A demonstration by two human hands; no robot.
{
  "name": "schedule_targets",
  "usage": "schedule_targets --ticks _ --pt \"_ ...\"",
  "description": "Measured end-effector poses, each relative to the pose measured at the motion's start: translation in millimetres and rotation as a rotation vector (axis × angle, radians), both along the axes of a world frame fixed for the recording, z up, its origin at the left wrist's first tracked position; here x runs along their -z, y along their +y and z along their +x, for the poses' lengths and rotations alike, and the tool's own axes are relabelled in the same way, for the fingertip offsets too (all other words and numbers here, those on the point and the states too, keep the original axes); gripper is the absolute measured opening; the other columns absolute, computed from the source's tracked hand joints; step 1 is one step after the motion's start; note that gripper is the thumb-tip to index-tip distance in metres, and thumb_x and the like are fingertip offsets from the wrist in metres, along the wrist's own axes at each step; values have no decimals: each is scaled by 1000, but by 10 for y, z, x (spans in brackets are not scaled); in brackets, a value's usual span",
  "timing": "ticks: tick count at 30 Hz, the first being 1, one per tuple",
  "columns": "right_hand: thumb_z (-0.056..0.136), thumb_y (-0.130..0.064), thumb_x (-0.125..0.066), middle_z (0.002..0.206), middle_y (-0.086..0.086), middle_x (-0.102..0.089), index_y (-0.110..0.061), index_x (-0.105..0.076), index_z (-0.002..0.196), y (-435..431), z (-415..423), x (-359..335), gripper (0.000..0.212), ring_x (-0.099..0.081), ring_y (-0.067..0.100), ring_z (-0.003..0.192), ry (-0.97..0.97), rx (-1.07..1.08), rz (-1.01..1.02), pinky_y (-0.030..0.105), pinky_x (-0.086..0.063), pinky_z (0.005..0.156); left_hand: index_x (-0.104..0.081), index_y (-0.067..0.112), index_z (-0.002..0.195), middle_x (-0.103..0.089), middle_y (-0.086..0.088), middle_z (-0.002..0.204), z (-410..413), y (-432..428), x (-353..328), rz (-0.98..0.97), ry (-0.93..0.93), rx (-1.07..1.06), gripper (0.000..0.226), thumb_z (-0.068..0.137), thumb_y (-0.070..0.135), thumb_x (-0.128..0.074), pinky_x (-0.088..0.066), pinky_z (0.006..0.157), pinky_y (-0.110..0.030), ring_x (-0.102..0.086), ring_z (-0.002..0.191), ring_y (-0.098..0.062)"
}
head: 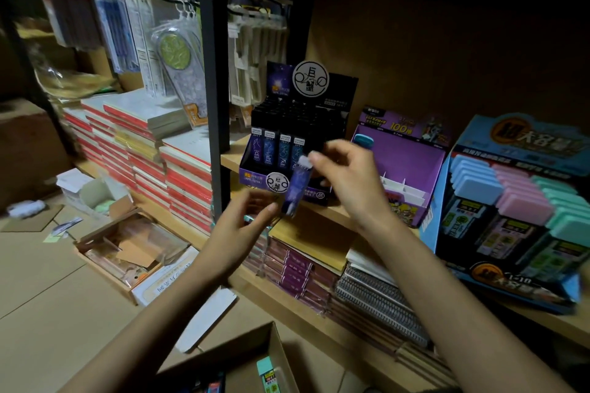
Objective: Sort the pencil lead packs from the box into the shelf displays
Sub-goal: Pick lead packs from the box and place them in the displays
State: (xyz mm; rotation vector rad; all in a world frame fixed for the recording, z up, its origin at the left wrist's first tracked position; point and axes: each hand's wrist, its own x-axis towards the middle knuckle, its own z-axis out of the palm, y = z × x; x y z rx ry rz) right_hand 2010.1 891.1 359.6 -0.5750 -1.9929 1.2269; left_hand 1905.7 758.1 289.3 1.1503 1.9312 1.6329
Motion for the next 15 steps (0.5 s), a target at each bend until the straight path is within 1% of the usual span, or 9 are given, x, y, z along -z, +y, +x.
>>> schedule_targets --ticks 1,3,5,6,7,8,10,13,15 --pt "90 -16 -60 81 -2 -64 -13 -64 89 82 17 -58 6 -59 14 80 37 63 60 31 -47 75 -52 22 110 -54 -2 120 -76 44 7 -16 92 -51 23 88 29 -55 -50 88 -30 -56 105 -13" --pt "91 -16 -59 85 -5 -66 -13 -65 95 238 45 -124 8 -61 12 83 87 164 151 28 -49 76 -48 15 121 -49 -7 126 -237 123 31 -28 221 -146 34 89 22 -58 -46 76 -11 -51 97 -4" --pt "92 -17 -58 90 -7 -66 -15 -65 101 363 36 -140 11 -63 11 88 123 218 204 27 -51 80 -45 12 127 -47 -8 130 -386 179 55 -17 286 -229 43 88 21 -61 -41 69 -1 -46 98 0" --pt "92 -16 -58 93 -5 -66 -14 -65 102 420 13 -134 13 -63 12 91 131 235 222 28 -51 81 -43 12 130 -46 -8 132 -453 201 71 -9 306 -259 48 87 22 -63 -40 70 -1 -43 104 -1" --pt "92 -16 -58 96 -2 -67 -11 -65 104 467 -18 -126 15 -63 13 93 126 245 242 29 -51 83 -41 12 134 -45 -9 135 -515 222 93 -2 312 -280 54 86 23 -64 -38 76 -4 -40 109 -1" --pt "92 -15 -58 100 1 -66 -9 -65 107 509 -54 -111 18 -62 15 96 109 248 263 29 -51 85 -38 12 137 -44 -9 138 -567 244 116 1 305 -292 59 86 24 -65 -36 84 -10 -38 112 -2" --pt "91 -14 -58 105 5 -65 -6 -64 111 573 -122 -61 22 -61 16 99 68 237 307 27 -49 87 -34 11 141 -42 -10 142 -647 289 161 -1 266 -309 67 84 26 -67 -35 94 -23 -37 116 -4" --pt "90 -12 -60 110 5 -64 -4 -64 114 611 -177 23 25 -58 12 100 16 230 379 17 -44 86 -33 9 141 -44 -9 143 -707 383 228 -2 203 -316 69 84 27 -68 -34 95 -25 -37 115 -4" --pt "90 -12 -60 110 6 -64 -4 -64 115 619 -187 65 26 -58 13 101 -17 209 402 20 -44 88 -36 10 139 -49 -9 138 -702 459 271 1 162 -294 66 84 27 -67 -37 94 -27 -42 114 -6"
